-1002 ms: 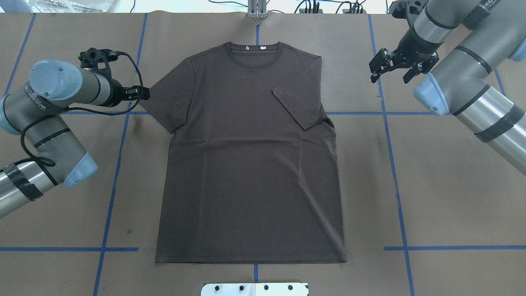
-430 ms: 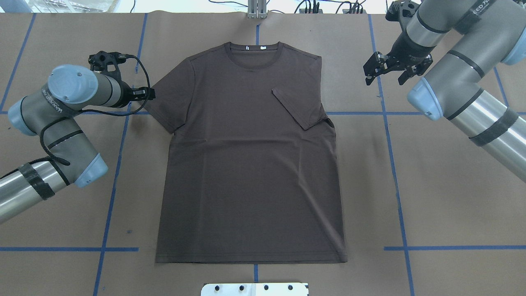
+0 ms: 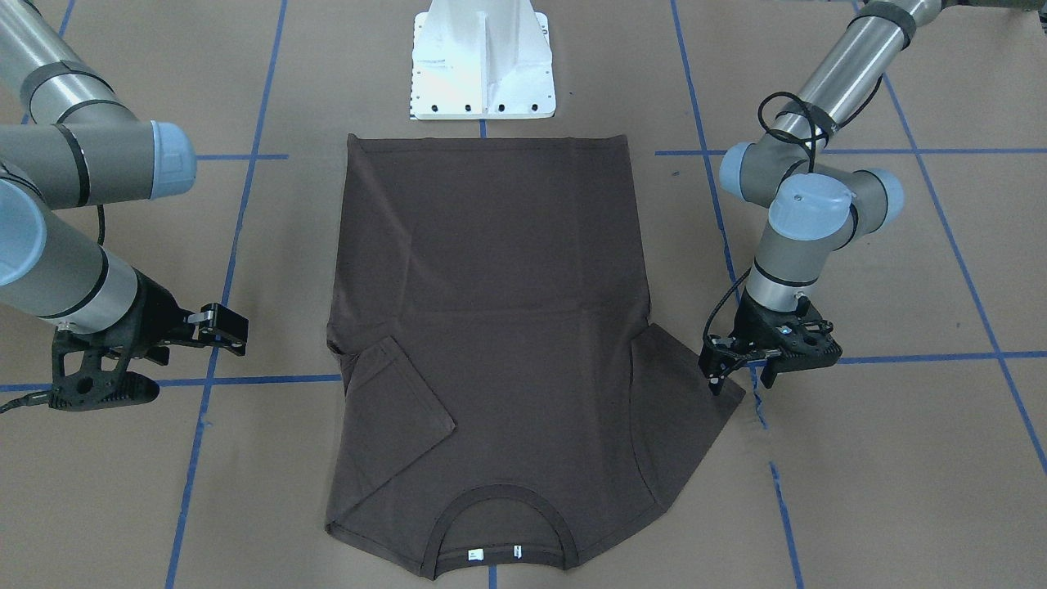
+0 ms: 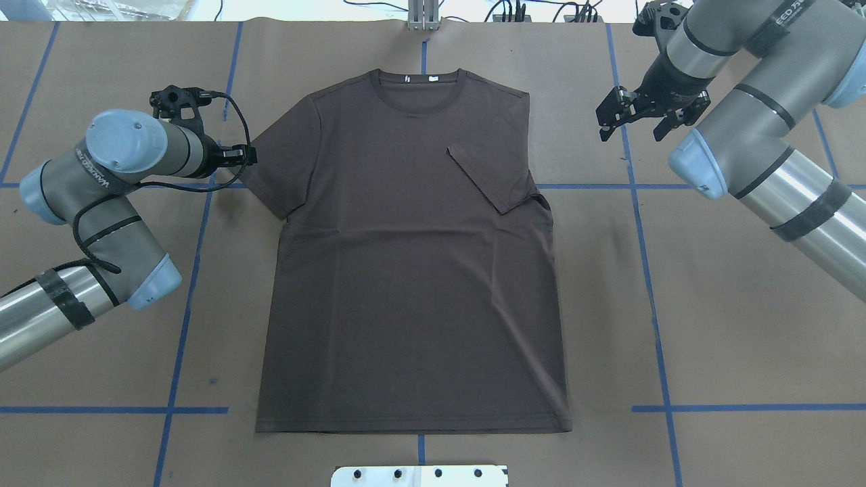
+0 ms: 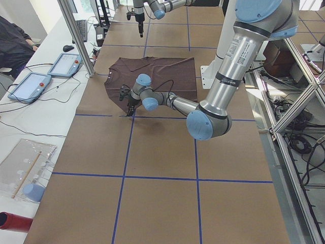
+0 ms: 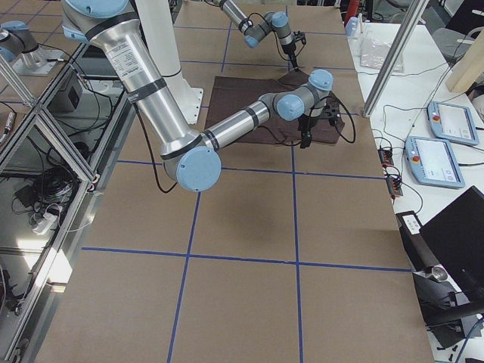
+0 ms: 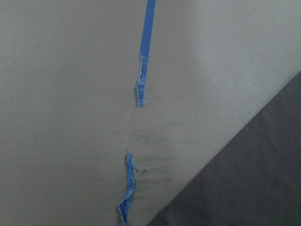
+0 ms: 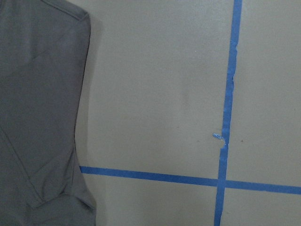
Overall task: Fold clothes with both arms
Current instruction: 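Release the sleeve and raise the right gripper while the left gripper approaches the other sleeve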
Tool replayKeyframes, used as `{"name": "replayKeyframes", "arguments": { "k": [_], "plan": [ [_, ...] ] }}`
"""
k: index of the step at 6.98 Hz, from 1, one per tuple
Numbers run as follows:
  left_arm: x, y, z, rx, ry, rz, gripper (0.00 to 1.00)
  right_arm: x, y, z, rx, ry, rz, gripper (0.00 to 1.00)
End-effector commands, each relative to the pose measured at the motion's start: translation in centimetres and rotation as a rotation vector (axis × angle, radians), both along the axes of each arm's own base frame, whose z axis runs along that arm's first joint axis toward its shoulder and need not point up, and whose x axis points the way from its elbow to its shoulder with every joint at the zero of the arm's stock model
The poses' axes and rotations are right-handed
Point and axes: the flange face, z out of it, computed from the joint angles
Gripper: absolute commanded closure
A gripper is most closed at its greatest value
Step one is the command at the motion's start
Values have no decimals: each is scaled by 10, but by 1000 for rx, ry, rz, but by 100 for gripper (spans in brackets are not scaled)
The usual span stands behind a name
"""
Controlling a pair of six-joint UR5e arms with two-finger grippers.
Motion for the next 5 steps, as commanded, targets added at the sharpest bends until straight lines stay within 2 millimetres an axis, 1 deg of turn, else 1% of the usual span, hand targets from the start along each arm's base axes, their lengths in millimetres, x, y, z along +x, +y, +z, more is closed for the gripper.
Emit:
{"name": "replayKeyframes", "arguments": {
  "k": [1, 3, 4, 5],
  "plan": [
    [6, -1, 1, -4, -3, 5, 15, 0, -1, 1, 3, -2, 1, 0],
    [10, 0, 0, -2, -4, 11, 43, -1, 0, 1, 3, -2, -1, 0],
    [12, 2, 0, -3, -5, 14, 63, -1, 0, 2, 2, -1, -1, 0],
    [12, 3, -1, -1, -5, 17, 89, -1, 0, 2, 2, -1, -1, 0]
  ]
}}
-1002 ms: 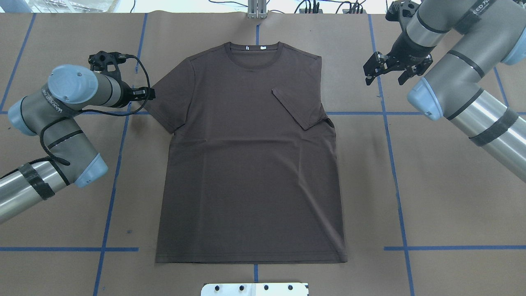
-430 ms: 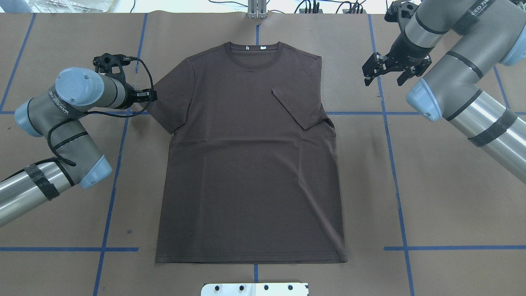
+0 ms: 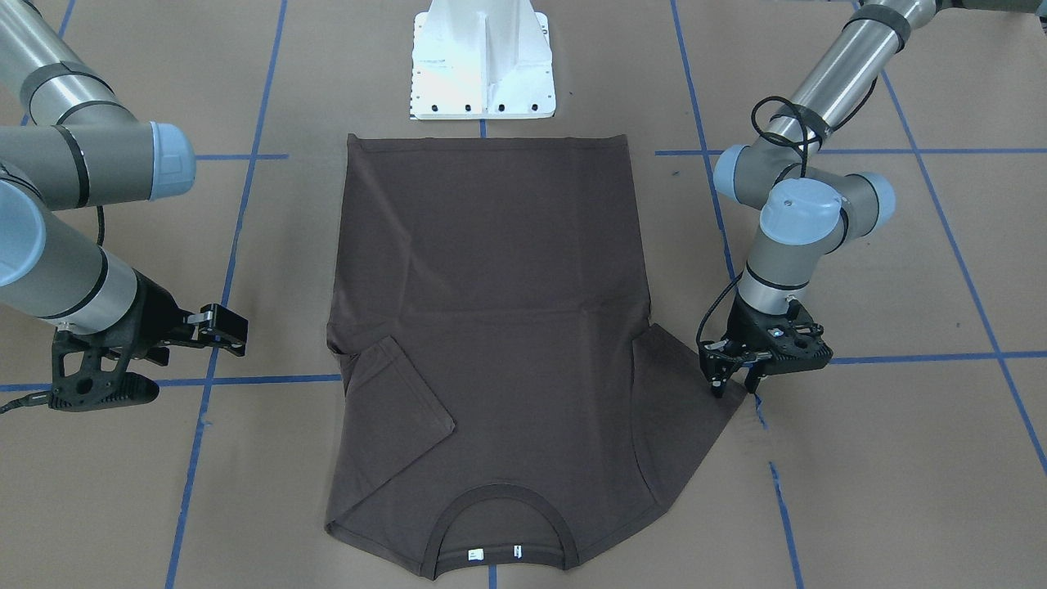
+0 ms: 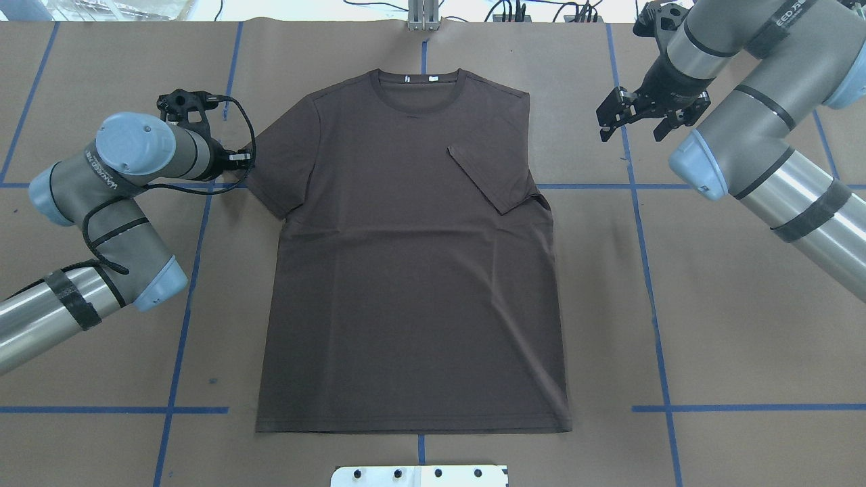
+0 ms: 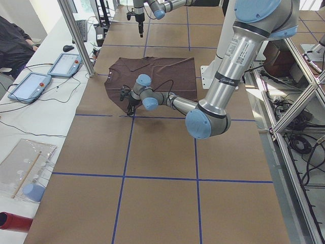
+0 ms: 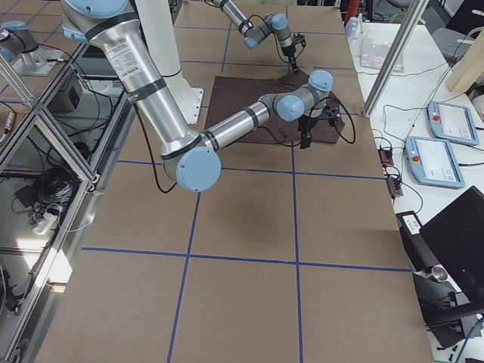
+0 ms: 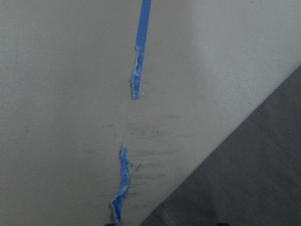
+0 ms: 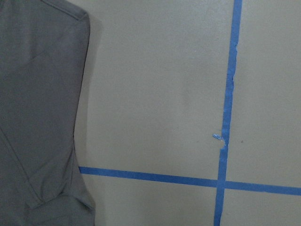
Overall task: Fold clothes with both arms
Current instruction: 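Release the sleeve and raise the right gripper while the left gripper approaches the other sleeve, then grasp the sleeve nearest the left gripper and fold it toward the center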
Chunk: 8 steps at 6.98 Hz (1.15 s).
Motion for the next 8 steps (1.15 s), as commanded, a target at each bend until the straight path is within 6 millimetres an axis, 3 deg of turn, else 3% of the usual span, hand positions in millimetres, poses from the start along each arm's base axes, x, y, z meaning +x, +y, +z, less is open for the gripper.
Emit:
{"name": "replayKeyframes", "arguments": {
  "k": [1, 4, 5, 7, 8],
  "plan": [
    [2, 2, -5, 7, 5, 5, 100, -1, 1, 2, 0, 4, -1, 0],
    [3, 2, -29, 27, 30, 11, 100, 0, 2, 1, 6, 5, 3, 0],
    [12, -6, -57, 38, 45, 11, 100, 2, 2, 0, 17, -1, 4, 0],
    [44, -29, -171, 13, 42, 12, 100, 3, 3, -2, 25, -8, 12, 0],
    [74, -14, -189, -24, 78, 10, 100, 1, 3, -1, 25, -6, 10, 0]
  ]
}}
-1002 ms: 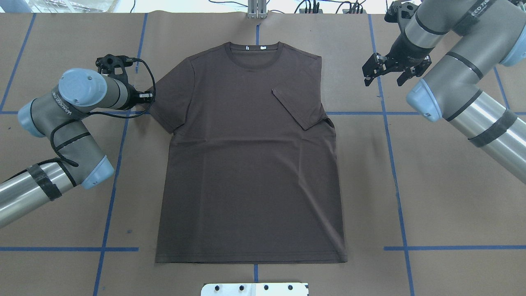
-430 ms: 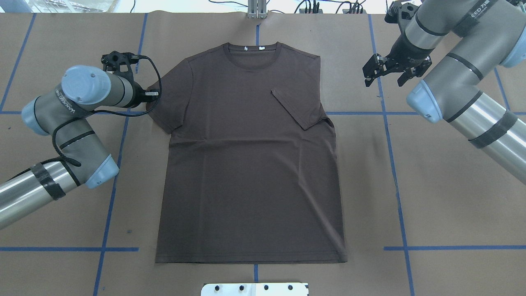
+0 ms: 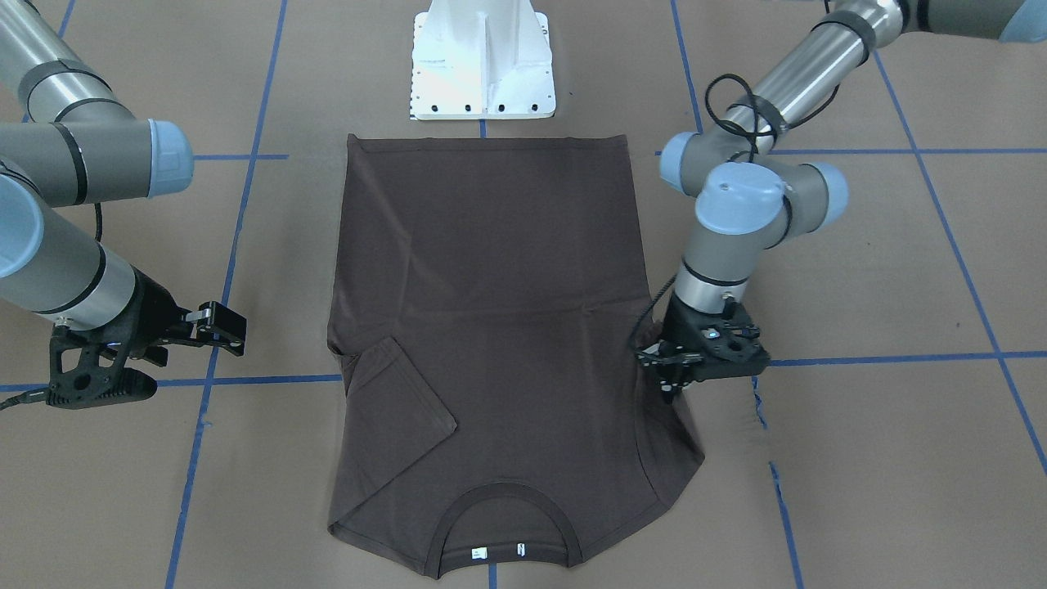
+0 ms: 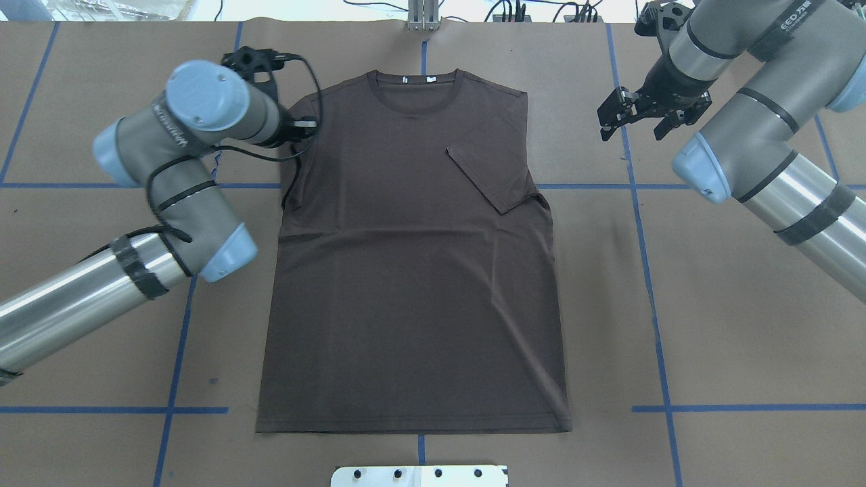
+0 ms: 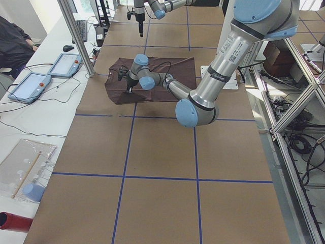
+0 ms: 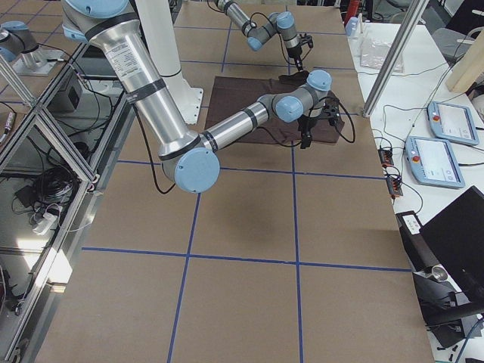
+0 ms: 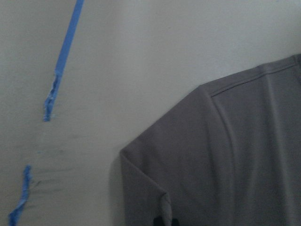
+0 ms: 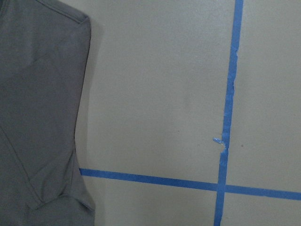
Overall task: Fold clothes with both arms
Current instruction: 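Grasp the sleeve nearest the left gripper and fold it toward the center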
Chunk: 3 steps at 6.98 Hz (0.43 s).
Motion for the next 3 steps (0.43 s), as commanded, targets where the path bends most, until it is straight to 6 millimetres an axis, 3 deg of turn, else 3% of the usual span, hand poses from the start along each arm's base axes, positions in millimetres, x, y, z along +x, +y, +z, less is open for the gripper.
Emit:
{"name": "replayKeyframes", "arguments": {
  "k": [1, 2, 3],
  "plan": [
    [64, 14, -42, -68, 29, 9, 100, -1, 0, 1, 6, 9, 7, 0],
    [81, 18, -34, -73, 21, 24, 100, -3, 0, 2, 5, 11, 5, 0],
    [83, 16, -31, -64, 28, 27, 100, -6, 1, 0, 9, 13, 2, 0]
  ]
}}
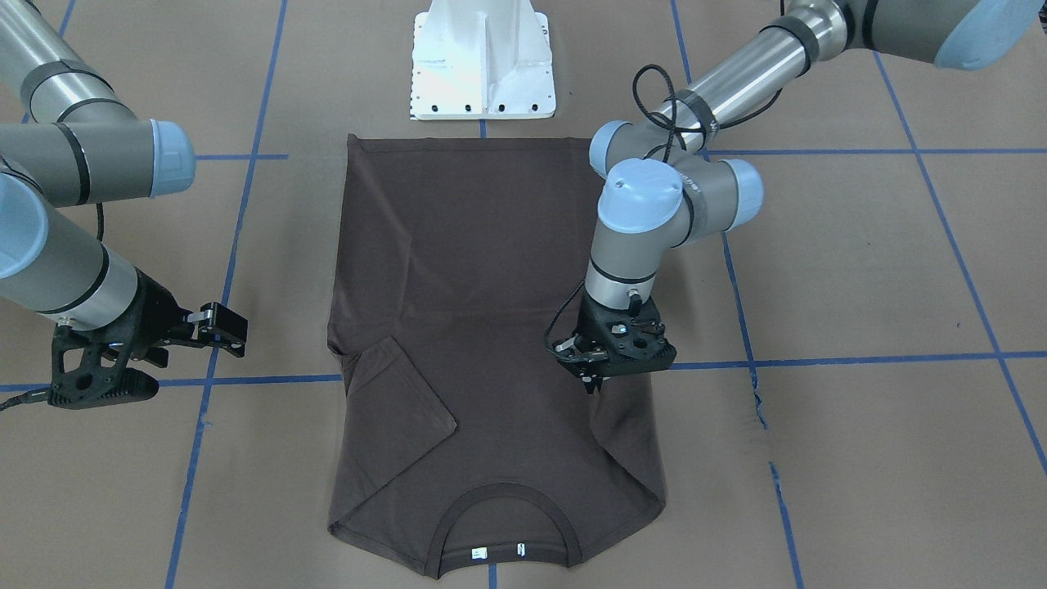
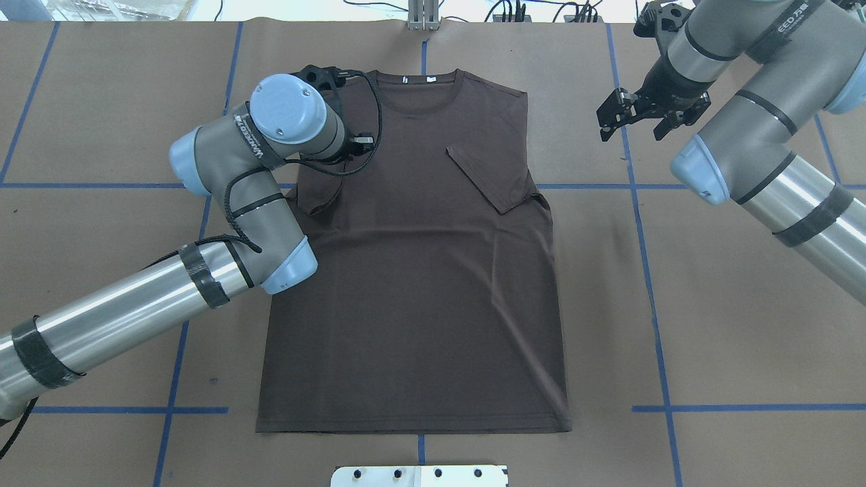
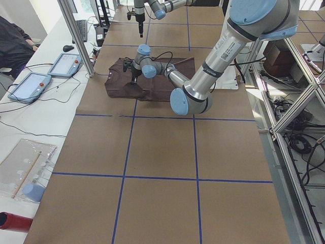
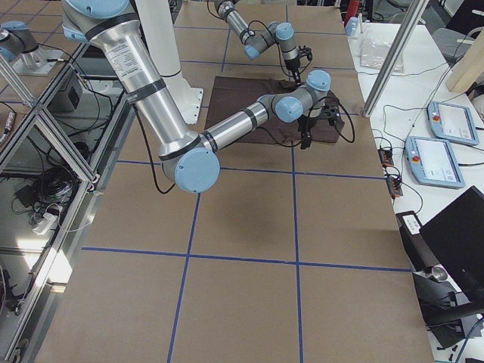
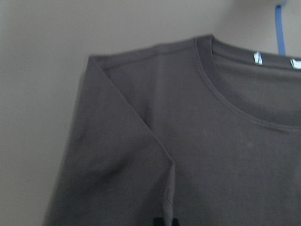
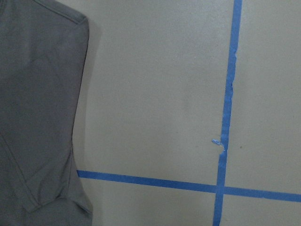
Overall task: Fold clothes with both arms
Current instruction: 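Grasp the sleeve nearest the left gripper and fold it toward the center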
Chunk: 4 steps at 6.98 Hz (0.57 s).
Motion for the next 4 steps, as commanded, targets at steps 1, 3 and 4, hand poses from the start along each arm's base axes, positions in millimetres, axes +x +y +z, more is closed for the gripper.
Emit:
{"name": "replayKeyframes", "arguments": {
  "k": [1, 3, 4],
  "plan": [
    [16, -2, -23, 15, 30, 6, 100, -4, 1, 0, 2, 4, -3, 0],
    [23, -7, -40, 14, 43, 2, 100, -4, 0, 1, 1, 5, -3, 0],
    [25, -9, -31, 17, 39, 7, 10, -6, 2, 1, 2, 5, -7, 0]
  ]
}}
